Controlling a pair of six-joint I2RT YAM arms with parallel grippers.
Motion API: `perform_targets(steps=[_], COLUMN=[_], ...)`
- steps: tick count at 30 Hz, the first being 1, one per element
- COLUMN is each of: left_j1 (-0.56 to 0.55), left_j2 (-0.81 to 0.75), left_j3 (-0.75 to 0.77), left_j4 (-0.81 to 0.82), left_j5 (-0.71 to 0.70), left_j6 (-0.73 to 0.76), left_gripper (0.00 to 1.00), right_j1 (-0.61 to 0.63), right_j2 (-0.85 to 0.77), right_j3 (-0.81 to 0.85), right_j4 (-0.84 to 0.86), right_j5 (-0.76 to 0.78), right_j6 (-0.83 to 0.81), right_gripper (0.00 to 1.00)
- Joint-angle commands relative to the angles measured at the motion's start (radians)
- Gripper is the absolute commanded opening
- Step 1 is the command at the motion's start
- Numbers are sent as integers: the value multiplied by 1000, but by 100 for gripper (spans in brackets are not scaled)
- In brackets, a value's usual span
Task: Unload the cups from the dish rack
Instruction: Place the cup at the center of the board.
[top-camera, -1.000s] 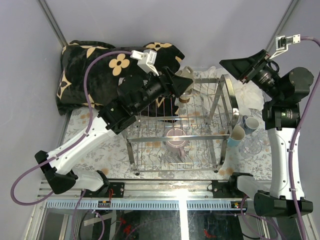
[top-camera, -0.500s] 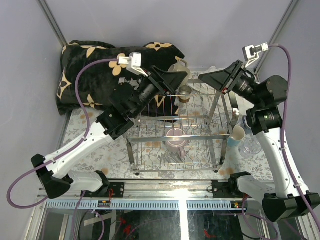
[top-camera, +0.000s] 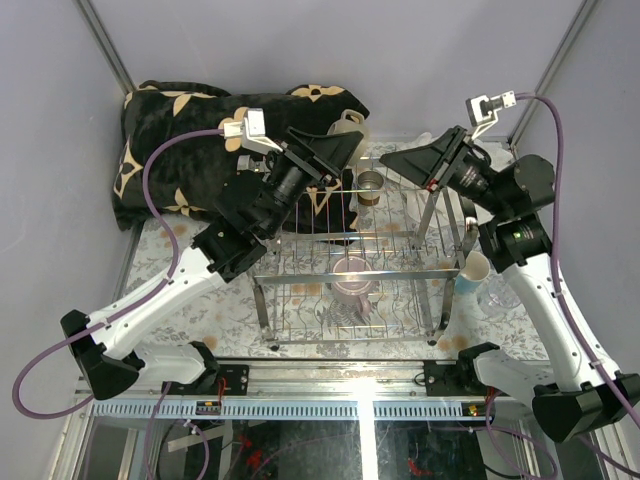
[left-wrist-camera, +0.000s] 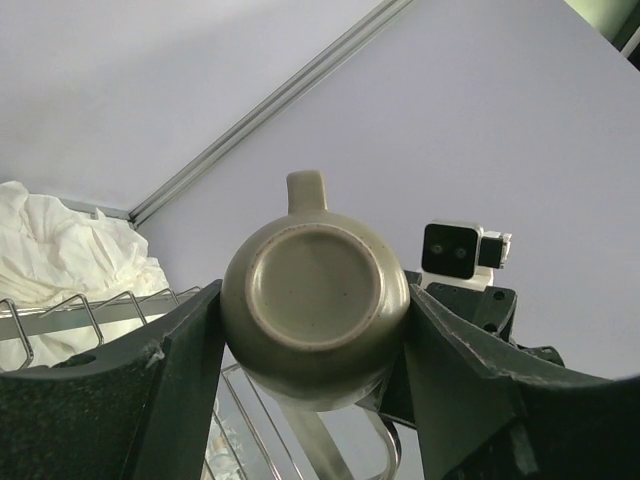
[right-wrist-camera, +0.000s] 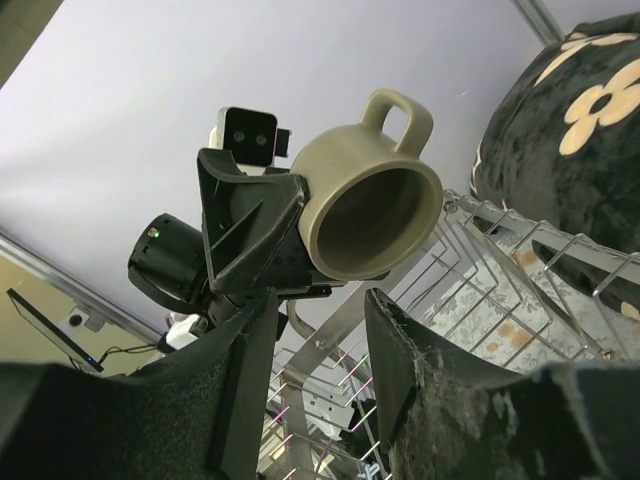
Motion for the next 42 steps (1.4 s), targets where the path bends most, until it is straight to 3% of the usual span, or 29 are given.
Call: perform_targets(steps=[1,31,42], left_j1=[7,7,8], left_j2=[-20,-6,5], left_j3=[5,38,43], left_j4=[107,32,35], left_j5=[-41,-71,-22], left_j6=[-43,-91,-125], left_gripper=[0,1,1], right_j1=[51,175,199], right_j2=[12,116,135], right_j3=[18,150,159], right_j4=[55,6,-4], right_j5=[43,100,120], right_j6=[-47,-147,-168], right_gripper=[47,43,33])
